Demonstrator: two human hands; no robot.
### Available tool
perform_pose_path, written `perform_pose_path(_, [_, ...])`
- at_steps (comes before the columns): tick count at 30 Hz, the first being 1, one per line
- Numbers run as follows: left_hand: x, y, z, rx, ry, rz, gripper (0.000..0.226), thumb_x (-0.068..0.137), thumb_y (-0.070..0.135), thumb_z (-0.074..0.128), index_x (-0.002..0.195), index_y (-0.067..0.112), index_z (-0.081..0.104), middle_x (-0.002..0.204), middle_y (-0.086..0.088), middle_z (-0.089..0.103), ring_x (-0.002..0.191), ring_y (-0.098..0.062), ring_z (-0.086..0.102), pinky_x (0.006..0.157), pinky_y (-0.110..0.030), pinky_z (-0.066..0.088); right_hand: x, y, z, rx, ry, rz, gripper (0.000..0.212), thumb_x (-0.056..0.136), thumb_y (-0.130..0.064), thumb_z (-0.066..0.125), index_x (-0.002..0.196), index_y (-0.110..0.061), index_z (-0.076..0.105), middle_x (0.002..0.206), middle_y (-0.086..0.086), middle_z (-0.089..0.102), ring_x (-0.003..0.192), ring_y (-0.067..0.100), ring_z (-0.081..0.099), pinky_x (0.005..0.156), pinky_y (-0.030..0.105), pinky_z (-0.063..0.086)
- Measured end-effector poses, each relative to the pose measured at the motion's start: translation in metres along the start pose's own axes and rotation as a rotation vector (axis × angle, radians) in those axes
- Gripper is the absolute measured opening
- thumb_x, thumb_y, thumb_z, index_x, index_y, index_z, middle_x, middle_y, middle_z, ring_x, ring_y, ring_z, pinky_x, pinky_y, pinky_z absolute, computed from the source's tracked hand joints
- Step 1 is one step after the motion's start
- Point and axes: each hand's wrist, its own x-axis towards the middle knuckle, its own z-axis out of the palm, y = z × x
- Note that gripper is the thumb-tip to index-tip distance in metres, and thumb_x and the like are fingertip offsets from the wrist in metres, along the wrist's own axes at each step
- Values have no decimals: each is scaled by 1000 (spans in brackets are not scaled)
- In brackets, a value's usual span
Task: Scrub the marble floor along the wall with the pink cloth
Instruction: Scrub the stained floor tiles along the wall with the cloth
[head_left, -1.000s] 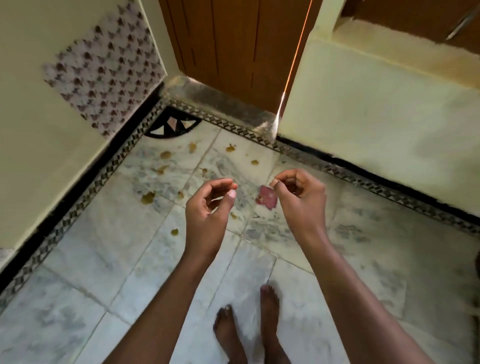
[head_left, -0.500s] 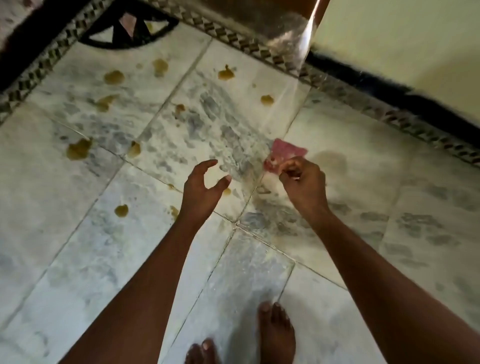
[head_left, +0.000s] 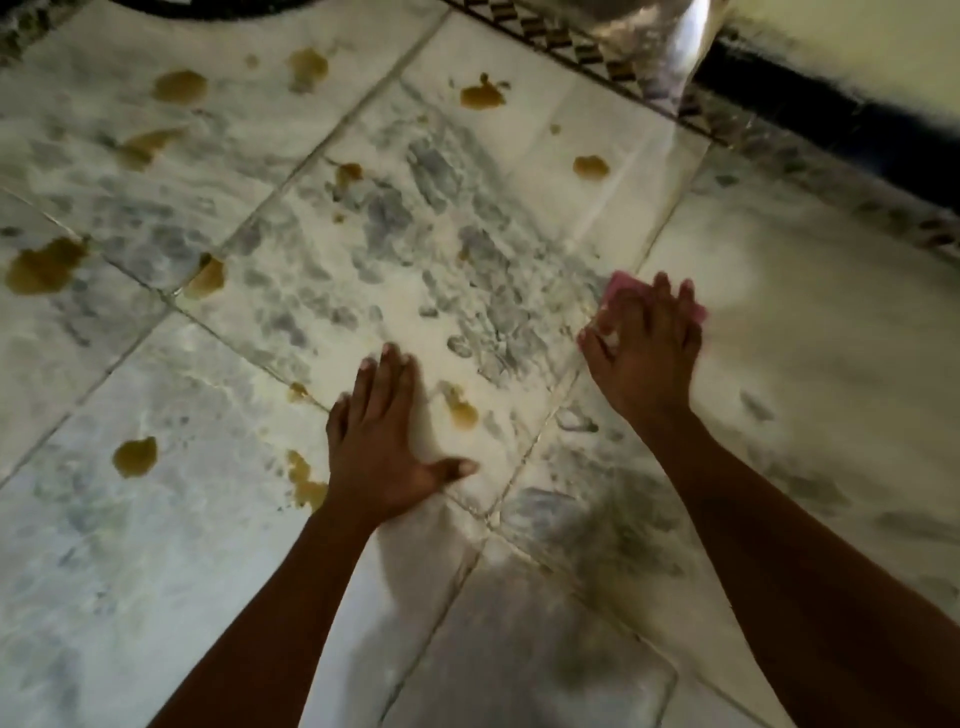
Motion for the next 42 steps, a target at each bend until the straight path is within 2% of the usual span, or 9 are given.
perform_pose_path(2, [-1, -6, 4, 3, 62, 24, 144, 58, 112, 42, 169, 39, -14, 176, 16, -26, 165, -12, -21, 132, -48, 4, 10, -4, 12, -45, -25, 53, 82, 99, -65, 41, 162, -13, 40, 169, 29, 34, 157, 55, 27, 121, 69, 27])
perform_pose_path(6, [0, -7, 3, -3, 95, 49, 143, 57, 114, 39, 170, 41, -10, 177, 18, -24, 166, -11, -18, 131, -46, 7, 6, -17, 22, 42, -51, 51, 71, 103, -43, 30, 164, -9, 38, 168, 28, 36, 156, 53, 31, 123, 69, 28])
perform_pose_path(12, [0, -3, -11, -29, 27, 26, 147, 54, 111, 49, 170, 41, -8, 177, 17, -22, 167, -13, -12, 130, -51, 11, -41, -44, 3, 515, -37, -81, 56, 108, -25, 35, 160, -7, 46, 165, 18, 47, 155, 34, 43, 131, 42, 31])
perform_pose_path(15, [-2, -3, -19, -23, 7, 21, 148, 54, 109, 52, 170, 40, -8, 177, 16, -24, 167, -15, -8, 128, -53, 14, -72, -74, -1, 688, -56, -131, 54, 110, -23, 38, 162, -8, 43, 165, 12, 49, 154, 28, 46, 128, 41, 37])
perform_pose_path(21, [-9, -2, -21, 0, -10, 33, 135, 70, 97, 59, 171, 36, -6, 179, 8, -20, 168, -19, -9, 133, -52, 14, -81, -99, 24, 276, -139, -384, 59, 105, -29, 37, 160, -9, 48, 168, 12, 43, 159, 35, 34, 125, 60, 33])
perform_pose_path(25, [-38, -31, -26, 57, 291, 137, 91, 93, 63, 53, 171, 30, 21, 182, 0, 5, 168, -26, 13, 130, -54, 28, -96, -116, 30, 167, -87, -452, 61, 102, -30, 36, 162, -24, 46, 171, 2, 40, 162, 30, 30, 126, 61, 29])
perform_pose_path(28, [-74, -71, -22, 54, 472, 62, 81, 97, 56, 54, 168, 22, 34, 180, -4, 17, 167, -28, 17, 128, -53, 29, -121, -113, 34, 140, -110, -558, 57, 109, -38, 30, 166, -35, 36, 175, -8, 30, 166, 20, 19, 131, 60, 16])
perform_pose_path(36, [-140, -114, 17, 112, 443, -260, 97, 95, 72, 46, 171, 16, 23, 181, -5, 13, 168, -26, 12, 131, -55, 23, -92, -152, 49, 48, -66, -123, 66, 108, -53, 19, 170, -29, 26, 180, 6, 14, 167, 35, 10, 129, 70, 5])
perform_pose_path(42, [-141, -114, 20, 93, 512, -361, 91, 97, 69, 46, 169, 17, 29, 180, -13, 13, 167, -32, 18, 131, -55, 23, -158, -138, 26, 19, -186, -578, 67, 108, -51, 30, 171, -34, 15, 181, 0, 9, 168, 28, 4, 133, 62, 7])
